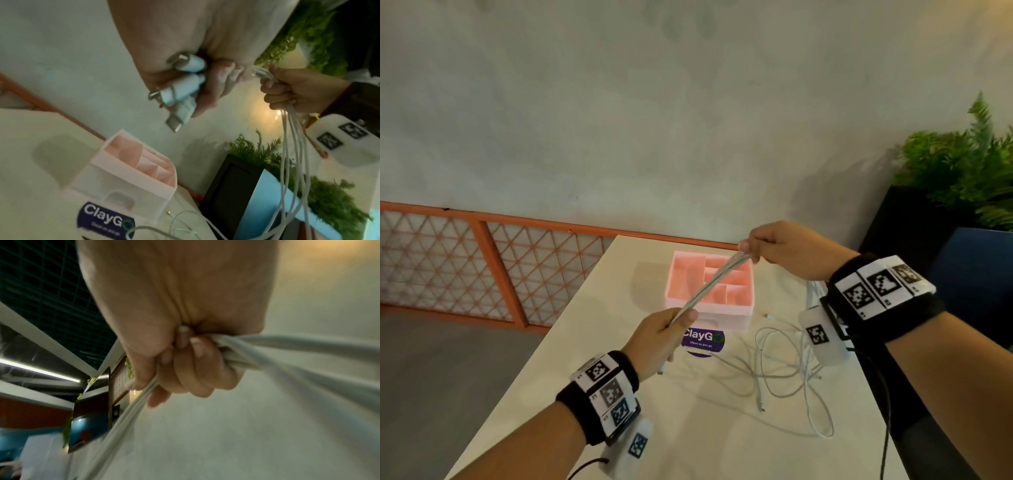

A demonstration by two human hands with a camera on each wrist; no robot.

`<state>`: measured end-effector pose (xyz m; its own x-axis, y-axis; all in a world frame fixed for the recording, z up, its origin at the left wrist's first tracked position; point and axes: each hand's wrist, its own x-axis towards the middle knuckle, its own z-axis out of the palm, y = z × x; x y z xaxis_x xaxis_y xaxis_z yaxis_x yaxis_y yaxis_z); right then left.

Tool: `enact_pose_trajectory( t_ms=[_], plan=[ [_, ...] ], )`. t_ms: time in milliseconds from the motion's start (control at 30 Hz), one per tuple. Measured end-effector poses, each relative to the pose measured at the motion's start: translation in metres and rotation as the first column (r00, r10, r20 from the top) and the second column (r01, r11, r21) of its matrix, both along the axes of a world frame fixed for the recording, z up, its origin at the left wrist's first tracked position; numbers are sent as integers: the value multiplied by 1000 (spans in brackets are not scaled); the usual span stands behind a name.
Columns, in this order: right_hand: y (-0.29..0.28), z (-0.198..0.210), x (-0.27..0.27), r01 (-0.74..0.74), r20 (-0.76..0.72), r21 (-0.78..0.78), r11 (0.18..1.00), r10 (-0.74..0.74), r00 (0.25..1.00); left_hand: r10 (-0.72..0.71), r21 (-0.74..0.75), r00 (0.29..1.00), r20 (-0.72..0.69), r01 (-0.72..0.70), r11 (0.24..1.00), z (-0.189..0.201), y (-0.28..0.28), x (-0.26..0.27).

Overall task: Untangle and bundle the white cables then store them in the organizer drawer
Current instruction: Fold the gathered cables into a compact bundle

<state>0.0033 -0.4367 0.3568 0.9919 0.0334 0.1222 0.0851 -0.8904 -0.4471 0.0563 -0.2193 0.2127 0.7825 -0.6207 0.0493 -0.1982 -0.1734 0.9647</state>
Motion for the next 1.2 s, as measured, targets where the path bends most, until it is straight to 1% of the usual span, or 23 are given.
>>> enact_pose_trajectory(
  t_ms=[67, 167, 233, 300, 367, 433, 467, 533, 567, 600, 667, 733, 767, 800, 833, 867, 900, 967, 1000, 1033, 1067, 1133, 1200],
  plan=[
    [-9, -1, 1, 24, 6, 12, 1000, -24, 1000, -3, -6, 1000, -25, 3, 1000, 0, 2, 0],
    [-19, -10, -2, 23, -6, 5, 1000, -23, 1000, 1, -86, 992, -127, -12, 996, 10, 5, 2],
    [-28, -22, -7, 12, -102, -61, 998, -18, 995, 37, -93, 993, -113, -47, 995, 17, 13, 9],
    [-37, -34, -11, 27, -173, -87, 996, -42, 984, 30, -72, 998, -63, -35, 997, 20, 22, 16],
    [-40, -39, -13, 79, -136, -9, 997, -80, 987, -34, 5, 999, -16, 34, 999, 19, 26, 18],
    [-37, -36, -12, 104, -57, 97, 990, -99, 993, -83, 80, 996, -25, 85, 993, 18, 24, 15],
    [-34, -32, -11, 107, -8, 130, 986, -107, 994, -93, 87, 995, -46, 97, 991, 18, 21, 12],
    [-25, -30, -7, 113, 81, 214, 970, -133, 988, -83, 18, 992, -98, 85, 996, 21, 12, 3],
    [-20, -31, -6, 123, 104, 302, 945, -161, 981, -63, -42, 989, -137, 57, 997, 24, 6, -3],
    [-13, -33, -5, 136, 107, 418, 898, -197, 975, -46, -101, 982, -181, 28, 995, 27, 0, -8],
    [2, -40, -5, 150, 66, 631, 761, -245, 967, -44, -182, 973, -229, 1, 983, 32, -12, -17],
    [21, -47, -6, 153, -8, 742, 653, -220, 976, -71, -211, 972, -224, 22, 977, 33, -22, -24],
    [31, -50, -8, 151, -45, 765, 626, -183, 982, -86, -216, 973, -214, 39, 976, 33, -27, -27],
    [40, -52, -9, 143, -71, 774, 616, -140, 988, -94, -216, 977, -191, 52, 975, 32, -31, -28],
    [49, -55, -11, 121, -78, 769, 628, -97, 992, -93, -206, 985, -148, 61, 977, 31, -35, -28],
    [55, -56, -14, 90, -71, 745, 661, -56, 996, -83, -182, 992, -94, 64, 981, 30, -39, -27],
    [59, -55, -16, 60, -62, 694, 717, -24, 998, -65, -156, 997, -46, 57, 986, 29, -41, -26],
    [59, -55, -17, 24, -56, 523, 852, 6, 998, -3, -111, 1000, -8, 2, 994, 26, -42, -22],
    [59, -55, -17, 12, -59, 437, 899, 15, 998, 9, -108, 1000, -9, -10, 994, 24, -42, -20],
    [58, -55, -17, -6, -59, 374, 927, 30, 998, -2, -117, 1000, -16, 0, 993, 23, -41, -19],
    [58, -56, -16, -15, -70, 336, 942, 41, 997, -21, -123, 999, -24, 18, 992, 23, -41, -19],
    [60, -53, -17, -22, -92, 338, 941, 57, 994, -40, -140, 999, -19, 37, 990, 27, -41, -20],
    [62, -46, -20, -25, -84, 450, 893, 70, 994, -28, -130, 1000, -2, 28, 991, 30, -39, -23]
  ],
)
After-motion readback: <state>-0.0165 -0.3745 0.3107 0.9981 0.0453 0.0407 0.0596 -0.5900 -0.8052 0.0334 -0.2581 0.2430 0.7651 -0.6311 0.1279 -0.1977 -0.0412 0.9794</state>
